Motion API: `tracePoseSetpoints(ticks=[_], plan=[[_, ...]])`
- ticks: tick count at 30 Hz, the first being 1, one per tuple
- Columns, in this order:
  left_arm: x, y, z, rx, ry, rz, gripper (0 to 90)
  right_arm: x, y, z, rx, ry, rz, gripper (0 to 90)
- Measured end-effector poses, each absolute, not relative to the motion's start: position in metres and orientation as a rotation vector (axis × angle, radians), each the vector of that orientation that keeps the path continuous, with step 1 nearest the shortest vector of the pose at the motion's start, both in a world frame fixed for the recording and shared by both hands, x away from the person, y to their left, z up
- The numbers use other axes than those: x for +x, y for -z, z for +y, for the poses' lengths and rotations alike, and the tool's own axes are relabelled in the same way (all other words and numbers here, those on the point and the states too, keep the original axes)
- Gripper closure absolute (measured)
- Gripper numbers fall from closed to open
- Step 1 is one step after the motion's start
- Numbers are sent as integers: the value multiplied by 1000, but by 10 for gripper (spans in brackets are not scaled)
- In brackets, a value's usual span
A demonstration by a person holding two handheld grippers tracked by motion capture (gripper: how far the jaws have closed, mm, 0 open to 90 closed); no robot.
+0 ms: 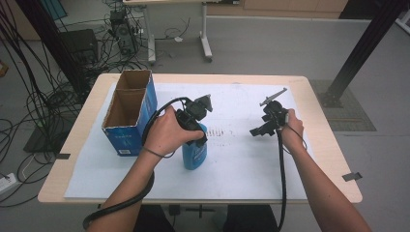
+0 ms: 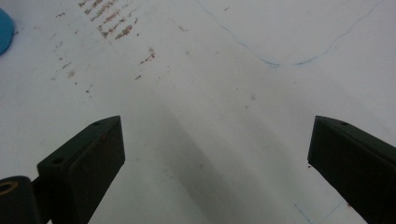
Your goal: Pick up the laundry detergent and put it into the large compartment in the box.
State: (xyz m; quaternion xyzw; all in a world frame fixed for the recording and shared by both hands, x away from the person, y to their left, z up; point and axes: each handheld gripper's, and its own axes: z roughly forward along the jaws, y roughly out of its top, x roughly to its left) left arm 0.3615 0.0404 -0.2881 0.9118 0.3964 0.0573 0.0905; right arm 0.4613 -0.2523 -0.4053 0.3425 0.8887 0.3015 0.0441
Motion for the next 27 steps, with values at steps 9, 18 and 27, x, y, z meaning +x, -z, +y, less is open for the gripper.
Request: tracePoseSetpoints(ticks=[9, 18, 27], plan=[[362, 288, 40, 2717, -175, 1184, 365, 461, 405, -253, 1049, -924, 2713, 37], [361, 287, 39, 2722, -177, 1184, 366, 461, 405, -254, 1048, -930, 2712, 37], [361, 287, 39, 2723, -183, 1184, 366, 461, 404, -254, 1047, -932, 2711, 37]])
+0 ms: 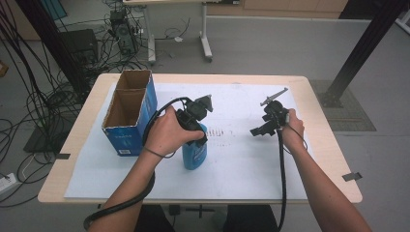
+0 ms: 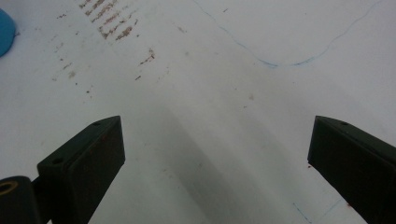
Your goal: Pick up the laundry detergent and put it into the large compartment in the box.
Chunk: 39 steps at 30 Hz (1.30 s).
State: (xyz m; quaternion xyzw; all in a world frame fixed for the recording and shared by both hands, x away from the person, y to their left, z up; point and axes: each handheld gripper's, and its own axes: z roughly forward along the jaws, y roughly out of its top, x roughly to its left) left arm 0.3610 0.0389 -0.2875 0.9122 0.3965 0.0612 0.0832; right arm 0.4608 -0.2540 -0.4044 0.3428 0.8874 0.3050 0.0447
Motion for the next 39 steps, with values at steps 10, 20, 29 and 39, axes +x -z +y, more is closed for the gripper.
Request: tracePoseSetpoints(ticks=[10, 20, 29, 39], plan=[[361, 287, 39, 2726, -179, 1180, 366, 460, 404, -255, 1047, -934, 2707, 37], [360, 288, 39, 2724, -190, 1174, 367, 460, 404, -254, 1046, -935, 2708, 37], [360, 288, 39, 2718, -191, 1175, 367, 460, 404, -253, 1044, -934, 2711, 37], [359, 288, 39, 2708, -203, 1178, 368, 461, 405, -252, 1050, -935, 2714, 36]])
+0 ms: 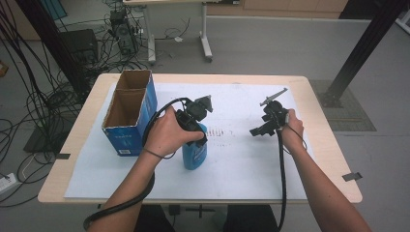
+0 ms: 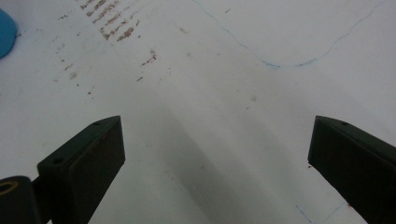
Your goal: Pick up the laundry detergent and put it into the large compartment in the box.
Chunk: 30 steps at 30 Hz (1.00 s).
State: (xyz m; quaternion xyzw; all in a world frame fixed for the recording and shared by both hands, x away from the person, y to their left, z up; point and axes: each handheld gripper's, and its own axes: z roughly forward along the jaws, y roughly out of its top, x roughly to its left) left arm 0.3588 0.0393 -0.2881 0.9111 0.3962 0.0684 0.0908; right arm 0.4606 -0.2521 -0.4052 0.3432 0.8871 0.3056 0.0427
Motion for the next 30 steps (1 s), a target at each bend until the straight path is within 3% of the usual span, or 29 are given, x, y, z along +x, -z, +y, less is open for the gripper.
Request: tracePoseSetpoints(ticks=[16, 30], plan=[[361, 285, 40, 2706, -198, 1179, 371, 463, 407, -249, 1046, -928, 2719, 36], [361, 250, 37, 2678, -233, 1156, 371, 462, 403, -252, 1036, -914, 2711, 38]])
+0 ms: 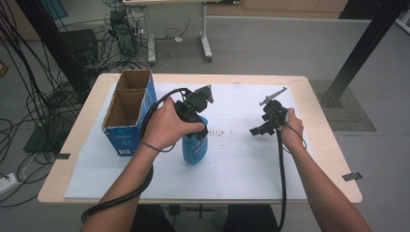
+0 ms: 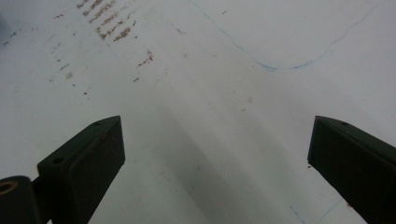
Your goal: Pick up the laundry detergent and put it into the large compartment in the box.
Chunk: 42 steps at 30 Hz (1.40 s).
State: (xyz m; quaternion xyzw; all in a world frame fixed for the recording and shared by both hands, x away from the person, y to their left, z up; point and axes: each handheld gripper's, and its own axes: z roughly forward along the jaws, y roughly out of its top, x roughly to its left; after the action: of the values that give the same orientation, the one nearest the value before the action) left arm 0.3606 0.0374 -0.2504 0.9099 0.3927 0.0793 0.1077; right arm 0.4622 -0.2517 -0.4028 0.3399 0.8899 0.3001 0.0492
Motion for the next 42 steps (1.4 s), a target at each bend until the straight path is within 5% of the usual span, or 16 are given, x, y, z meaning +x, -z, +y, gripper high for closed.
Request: tracePoseSetpoints(ticks=[27, 42], plan=[[355, 135, 30, 2625, -326, 1105, 372, 463, 396, -245, 1012, -948, 2714, 37], [358, 110, 30, 2609, -327, 1116, 372, 463, 396, -245, 1011, -961, 2707, 38]])
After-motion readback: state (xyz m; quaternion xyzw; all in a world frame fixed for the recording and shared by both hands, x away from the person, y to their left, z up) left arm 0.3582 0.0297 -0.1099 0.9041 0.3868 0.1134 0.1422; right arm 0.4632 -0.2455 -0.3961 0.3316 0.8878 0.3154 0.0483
